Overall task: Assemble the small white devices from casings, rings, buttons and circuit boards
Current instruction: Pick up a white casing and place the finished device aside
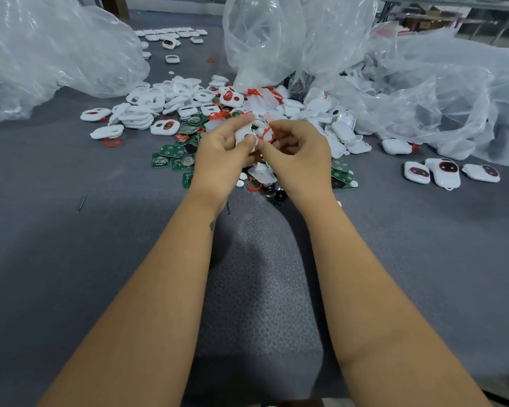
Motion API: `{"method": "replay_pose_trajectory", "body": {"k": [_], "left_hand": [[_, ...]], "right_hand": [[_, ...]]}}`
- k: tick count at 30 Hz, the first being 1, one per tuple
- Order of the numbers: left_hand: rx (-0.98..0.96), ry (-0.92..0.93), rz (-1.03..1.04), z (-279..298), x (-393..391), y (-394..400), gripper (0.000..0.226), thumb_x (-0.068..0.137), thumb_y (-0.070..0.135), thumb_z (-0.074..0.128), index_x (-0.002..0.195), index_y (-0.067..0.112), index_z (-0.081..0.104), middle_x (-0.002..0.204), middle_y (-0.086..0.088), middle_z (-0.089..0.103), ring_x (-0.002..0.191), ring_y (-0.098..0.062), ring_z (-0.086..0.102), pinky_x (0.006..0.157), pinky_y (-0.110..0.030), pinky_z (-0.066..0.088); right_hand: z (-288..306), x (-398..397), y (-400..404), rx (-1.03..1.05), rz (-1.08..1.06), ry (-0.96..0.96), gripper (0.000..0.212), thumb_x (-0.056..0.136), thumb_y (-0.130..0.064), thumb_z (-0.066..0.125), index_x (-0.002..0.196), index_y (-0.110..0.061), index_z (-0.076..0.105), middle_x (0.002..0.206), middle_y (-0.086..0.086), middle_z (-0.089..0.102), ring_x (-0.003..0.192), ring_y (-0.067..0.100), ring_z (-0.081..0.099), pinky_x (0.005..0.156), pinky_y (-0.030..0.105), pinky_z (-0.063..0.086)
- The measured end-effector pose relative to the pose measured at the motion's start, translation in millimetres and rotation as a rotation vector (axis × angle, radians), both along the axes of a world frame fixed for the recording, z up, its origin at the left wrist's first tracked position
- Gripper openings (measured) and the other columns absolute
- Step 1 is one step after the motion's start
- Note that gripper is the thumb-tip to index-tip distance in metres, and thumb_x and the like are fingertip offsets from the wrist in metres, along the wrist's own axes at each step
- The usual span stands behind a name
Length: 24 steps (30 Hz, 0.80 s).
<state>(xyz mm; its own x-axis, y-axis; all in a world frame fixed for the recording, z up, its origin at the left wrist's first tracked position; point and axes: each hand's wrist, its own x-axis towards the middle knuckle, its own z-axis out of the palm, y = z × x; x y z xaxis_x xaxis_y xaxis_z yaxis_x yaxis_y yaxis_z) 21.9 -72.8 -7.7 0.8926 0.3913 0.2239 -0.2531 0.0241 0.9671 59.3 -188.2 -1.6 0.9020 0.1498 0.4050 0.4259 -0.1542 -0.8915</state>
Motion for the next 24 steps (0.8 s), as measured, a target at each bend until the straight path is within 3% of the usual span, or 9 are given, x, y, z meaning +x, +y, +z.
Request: {"method": "replay_pose_trajectory", "body": {"k": [2,3,6,11,15,18,22,24], "left_hand": [[-0.051,0.022,0.004,-1.3,0.8,-0.1,0.053,0.092,-0.005,0.058,0.140,0.016,0.044,0.098,-0.002,0.073,0.089,-0.013,0.070,0.077,-0.027,0.057],[-0.080,0.035,-0.013,-1.4,0.8,-0.4,0.054,0.091,-0.007,0.058,0.138,0.015,0.045,0.094,0.000,0.074,0.089,-0.012,0.070,0.076,-0.026,0.057],[-0.040,0.069,-0.083,-0.3,-0.5,-0.5,0.030,0.089,-0.009,0.057,0.109,0.012,0.066,0.089,0.001,0.076,0.086,-0.013,0.072,0.075,-0.023,0.057],[-0.027,0.140,-0.048,2.2,-2.0,3.4,0.019,0.096,0.017,0.057,0.084,0.021,0.072,0.078,0.006,0.072,0.072,-0.008,0.066,0.070,-0.024,0.055],[-0.066,0.122,0.005,0.4,-1.4,1.3,0.017,0.098,0.015,0.057,0.087,0.012,0.069,0.081,-0.003,0.070,0.069,-0.010,0.067,0.071,-0.026,0.058],[-0.158,0.097,0.042,1.8,-0.8,1.1,0.013,0.096,0.007,0.058,0.087,0.004,0.067,0.084,-0.013,0.068,0.073,-0.014,0.069,0.074,-0.027,0.058],[-0.234,0.092,-0.052,4.1,-0.7,-0.1,0.019,0.093,-0.004,0.049,0.093,0.004,0.066,0.086,-0.011,0.069,0.080,-0.020,0.067,0.069,-0.027,0.057],[-0.312,0.106,-0.115,5.0,-1.5,0.3,0.019,0.092,0.003,0.047,0.092,0.004,0.066,0.088,-0.012,0.069,0.080,-0.024,0.065,0.067,-0.030,0.056]], "right_hand": [[0.5,0.5,0.0,0.033,0.000,0.022,0.030,0.078,-0.007,0.074,0.107,-0.011,0.068,0.100,0.011,0.065,0.075,0.007,0.058,0.072,0.020,0.052],[0.7,0.9,-0.1,0.037,0.002,0.025,0.031,0.078,-0.005,0.073,0.108,-0.010,0.068,0.100,0.011,0.065,0.075,0.007,0.058,0.071,0.019,0.052],[0.4,1.2,-0.5,0.028,0.008,0.024,0.034,0.078,-0.003,0.073,0.110,-0.011,0.066,0.095,0.007,0.064,0.073,0.005,0.056,0.070,0.016,0.052],[-1.3,1.7,-1.7,-0.019,-0.011,-0.045,0.032,0.078,-0.005,0.074,0.109,-0.009,0.068,0.093,0.003,0.063,0.072,0.003,0.056,0.070,0.015,0.050],[-2.2,-1.3,-0.7,-0.109,-0.046,-0.179,0.033,0.077,-0.008,0.074,0.110,-0.013,0.069,0.095,-0.001,0.061,0.074,0.000,0.056,0.073,0.014,0.049],[-2.3,-2.6,1.5,-0.127,-0.069,-0.204,0.033,0.077,-0.010,0.074,0.109,-0.012,0.068,0.094,0.000,0.063,0.075,0.005,0.058,0.075,0.021,0.052],[-1.8,-5.5,4.8,-0.117,-0.038,-0.206,0.028,0.074,-0.008,0.074,0.101,-0.012,0.068,0.091,0.004,0.062,0.072,0.010,0.058,0.072,0.030,0.054],[-2.0,-5.7,3.9,-0.114,-0.037,-0.212,0.026,0.074,-0.007,0.074,0.099,-0.011,0.068,0.090,0.004,0.061,0.072,0.011,0.056,0.070,0.029,0.053]]}}
